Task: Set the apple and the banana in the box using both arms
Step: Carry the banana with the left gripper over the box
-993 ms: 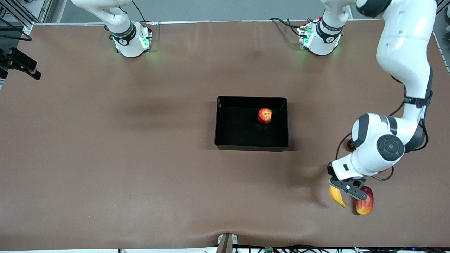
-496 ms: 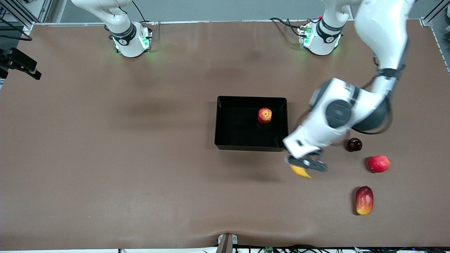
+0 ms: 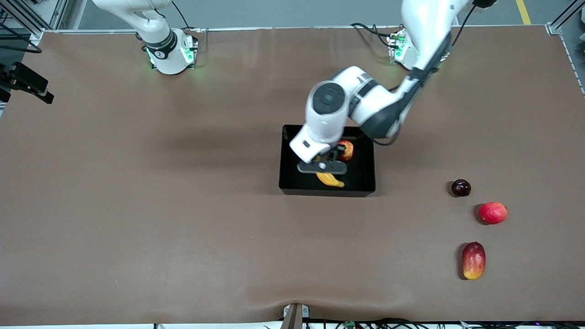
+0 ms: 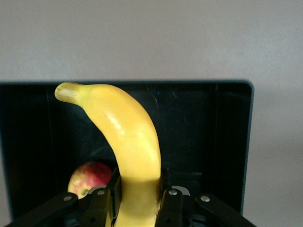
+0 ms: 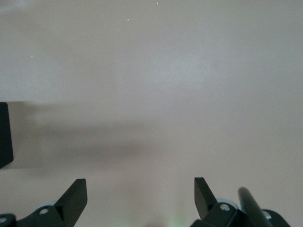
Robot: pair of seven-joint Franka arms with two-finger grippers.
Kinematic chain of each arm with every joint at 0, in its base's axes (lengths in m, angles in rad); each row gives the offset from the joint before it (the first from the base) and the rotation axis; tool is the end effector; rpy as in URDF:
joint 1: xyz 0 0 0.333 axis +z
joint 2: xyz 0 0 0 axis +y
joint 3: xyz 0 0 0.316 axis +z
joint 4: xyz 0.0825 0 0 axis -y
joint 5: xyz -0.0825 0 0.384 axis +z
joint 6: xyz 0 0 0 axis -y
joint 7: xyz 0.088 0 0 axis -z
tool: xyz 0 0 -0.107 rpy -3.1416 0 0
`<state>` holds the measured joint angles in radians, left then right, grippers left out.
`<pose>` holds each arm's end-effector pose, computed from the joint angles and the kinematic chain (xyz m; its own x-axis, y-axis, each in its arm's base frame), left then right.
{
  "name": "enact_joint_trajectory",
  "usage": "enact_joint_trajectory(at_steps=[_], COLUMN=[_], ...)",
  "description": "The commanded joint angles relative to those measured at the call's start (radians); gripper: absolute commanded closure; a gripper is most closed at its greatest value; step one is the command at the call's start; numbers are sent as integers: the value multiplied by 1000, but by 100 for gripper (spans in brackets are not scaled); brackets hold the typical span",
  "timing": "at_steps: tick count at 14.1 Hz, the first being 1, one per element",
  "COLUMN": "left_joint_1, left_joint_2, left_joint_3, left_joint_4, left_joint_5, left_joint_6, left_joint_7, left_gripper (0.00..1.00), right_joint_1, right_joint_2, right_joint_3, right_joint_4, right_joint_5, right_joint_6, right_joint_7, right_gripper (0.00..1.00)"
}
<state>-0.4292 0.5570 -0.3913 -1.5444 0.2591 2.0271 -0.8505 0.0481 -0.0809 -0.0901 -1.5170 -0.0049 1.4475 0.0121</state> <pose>0.5097 -0.4665 0.3436 0.9993 -0.0375 0.0004 -0.0374 -0.9986 -0.0386 0.5149 -0.0246 0.6818 0.9985 -0.0545 0.0110 -0.0544 -0.9985 -0.0025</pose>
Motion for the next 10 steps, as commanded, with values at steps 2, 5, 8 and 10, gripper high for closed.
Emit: enact_joint_trajectory(at_steps=[2, 5, 8, 10], left_joint_1=[-60, -69, -71, -71], left_joint_2=[39, 96, 142, 178], left_joint_3=[6, 6, 8, 11], left_joint_4=[-63, -60, -62, -59], left_joint_5=[120, 120, 156, 163], left_joint_6=[61, 143, 234, 258], left_joint_7=[-153, -171, -208, -208], left_gripper=[100, 100, 100, 100], right_joint_1=[-4, -5, -5, -5], right_joint_2=[4, 4, 6, 15], right_joint_3=[3, 3, 3, 3], right_joint_4=[12, 12, 12, 14], right_joint_5=[-7, -7, -6, -7], right_joint_6=[-10, -10, -9, -9], right_joint_7=[3, 3, 3, 3], right_gripper=[0, 0, 0, 0])
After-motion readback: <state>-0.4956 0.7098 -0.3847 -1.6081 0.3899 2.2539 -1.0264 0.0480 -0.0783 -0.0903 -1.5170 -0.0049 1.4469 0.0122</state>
